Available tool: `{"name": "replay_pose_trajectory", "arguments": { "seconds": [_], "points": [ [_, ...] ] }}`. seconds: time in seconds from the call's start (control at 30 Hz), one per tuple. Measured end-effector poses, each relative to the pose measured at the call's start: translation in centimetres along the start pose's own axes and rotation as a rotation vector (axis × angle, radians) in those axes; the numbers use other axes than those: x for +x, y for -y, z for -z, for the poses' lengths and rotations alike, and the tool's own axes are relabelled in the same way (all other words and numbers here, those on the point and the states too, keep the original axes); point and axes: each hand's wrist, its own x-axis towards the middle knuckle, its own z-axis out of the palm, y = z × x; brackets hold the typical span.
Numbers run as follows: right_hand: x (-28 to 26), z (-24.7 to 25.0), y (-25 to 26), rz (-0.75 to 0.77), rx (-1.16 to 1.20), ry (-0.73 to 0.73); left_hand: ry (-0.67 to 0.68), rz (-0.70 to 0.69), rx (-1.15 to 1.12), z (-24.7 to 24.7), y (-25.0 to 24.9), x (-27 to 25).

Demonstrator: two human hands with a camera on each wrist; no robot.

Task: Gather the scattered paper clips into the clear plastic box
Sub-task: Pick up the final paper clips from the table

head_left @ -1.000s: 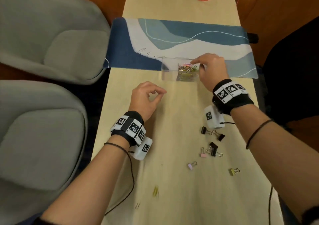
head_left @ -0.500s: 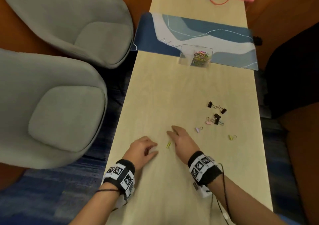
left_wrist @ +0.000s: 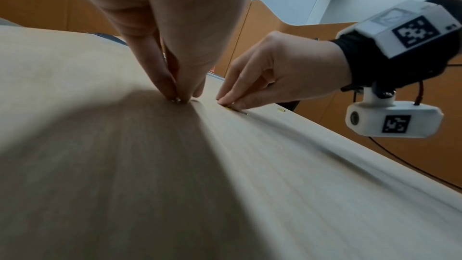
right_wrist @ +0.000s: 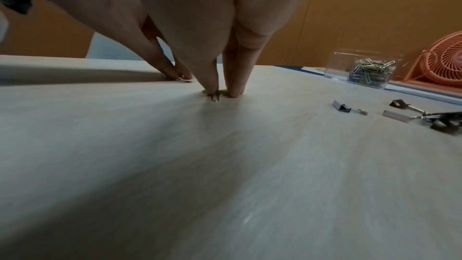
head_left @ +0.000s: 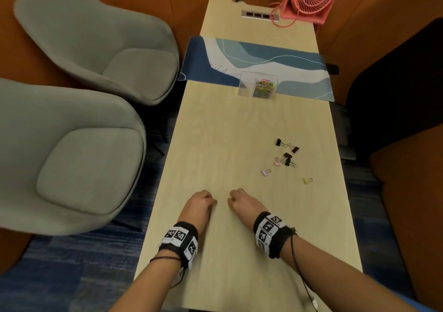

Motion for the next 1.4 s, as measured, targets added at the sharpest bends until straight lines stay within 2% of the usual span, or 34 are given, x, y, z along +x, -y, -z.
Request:
{"name": "replay_pose_trajectory", "arguments": {
  "seconds": [0.13, 0.27, 0.37, 0.47, 0.63, 0.73, 0.83, 0.97, 1.03, 1.13, 1.27, 1.4],
  "points": [
    [0.5, 1.1, -0.5, 0.02, -0.06, 0.05, -0.061, 0.07, -0.051, 0.5, -1.0, -0.4],
    [1.0, 1.6, -0.7, -0.023, 0.014, 0.054, -0.069, 0.109, -0.045, 0.9, -1.4, -0.2],
    [1.8, 2.0, -1.1, -0.122, 0.148, 0.043, -0.065, 0.096, 0.014, 0.9, -1.6, -0.3],
    [2.3, 2.5, -1.5, -0.247, 0.326, 0.033, -0.061, 0.146, 0.068, 1.0, -1.8, -0.9],
    [2.6, 3.3, -1.3, -0.352, 0.45, 0.074, -0.029, 0.199, 0.058, 1.3, -2.0, -0.6],
    [2.7, 3.0, -1.8, -0.446, 0.577, 0.015, -0.077, 0.264, -0.008, 1.4, -2.3, -0.4],
    [2.2, 2.9, -2.5, -0.43, 0.674, -0.001, -0.109, 0.348, -0.107, 1.2, -2.1, -0.5],
    [0.2, 2.8, -4.6, -0.477, 1.008, -0.111, -0.125, 0.285, -0.133, 0.7, -1.6, -1.2],
    [-1.1, 2.6, -5.6, -0.524, 1.118, -0.16, -0.115, 0.258, -0.064, 0.7, -1.6, -1.9],
    [-2.4, 1.7, -6.1, -0.586, 1.075, -0.105, -0.108, 0.255, -0.006, 0.5, -1.5, -2.8],
    [-2.8, 1.1, -4.2, -0.633, 1.094, -0.001, -0.171, 0.331, -0.112, 0.5, -1.2, -3.0],
    [-1.3, 0.8, -1.9, -0.762, 1.096, -0.075, -0.156, 0.429, -0.182, 0.9, -1.3, -3.3]
  ]
}}
